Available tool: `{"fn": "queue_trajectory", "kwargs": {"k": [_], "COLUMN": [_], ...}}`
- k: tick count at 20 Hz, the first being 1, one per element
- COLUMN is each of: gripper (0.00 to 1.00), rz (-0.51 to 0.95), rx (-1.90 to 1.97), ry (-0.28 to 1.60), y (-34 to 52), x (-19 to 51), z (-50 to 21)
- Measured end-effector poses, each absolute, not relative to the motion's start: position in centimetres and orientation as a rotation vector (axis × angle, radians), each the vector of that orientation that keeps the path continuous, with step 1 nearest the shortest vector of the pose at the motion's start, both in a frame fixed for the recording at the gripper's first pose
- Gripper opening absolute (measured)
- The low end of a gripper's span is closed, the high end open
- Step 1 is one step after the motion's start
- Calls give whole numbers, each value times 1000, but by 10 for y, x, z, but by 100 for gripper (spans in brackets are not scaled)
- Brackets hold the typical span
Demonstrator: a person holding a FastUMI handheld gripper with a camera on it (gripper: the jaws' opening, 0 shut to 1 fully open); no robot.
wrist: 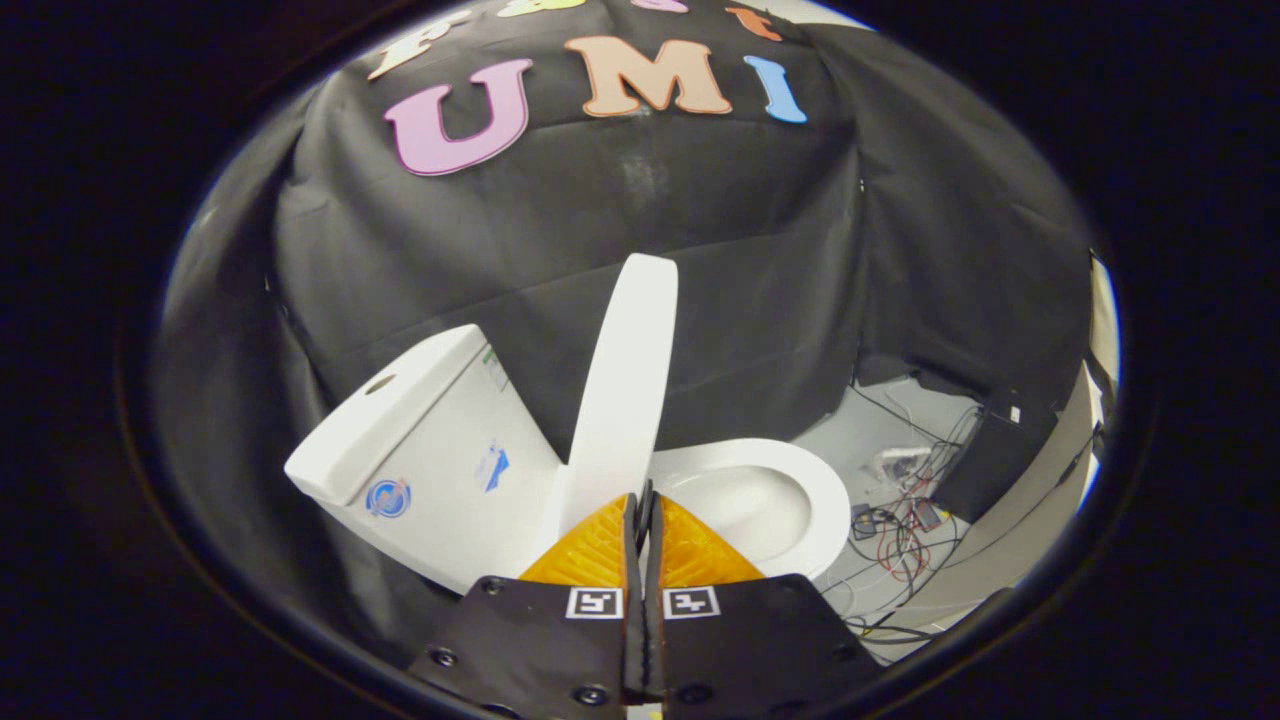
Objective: Open the toilet lid.
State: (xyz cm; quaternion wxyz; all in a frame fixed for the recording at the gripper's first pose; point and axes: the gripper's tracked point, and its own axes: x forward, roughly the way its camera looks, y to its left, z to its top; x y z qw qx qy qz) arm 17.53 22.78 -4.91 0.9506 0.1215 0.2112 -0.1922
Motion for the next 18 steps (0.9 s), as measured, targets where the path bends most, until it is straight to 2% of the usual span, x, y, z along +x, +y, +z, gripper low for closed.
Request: {"fn": "queue_trajectory", "kwargs": {"k": [5, 18], "gripper": [1, 1], "rz": [-406, -323], "rx": [200, 31], "ry": [420, 357], "y": [253, 343], "x": [190, 230], "z": [-37, -19]}}
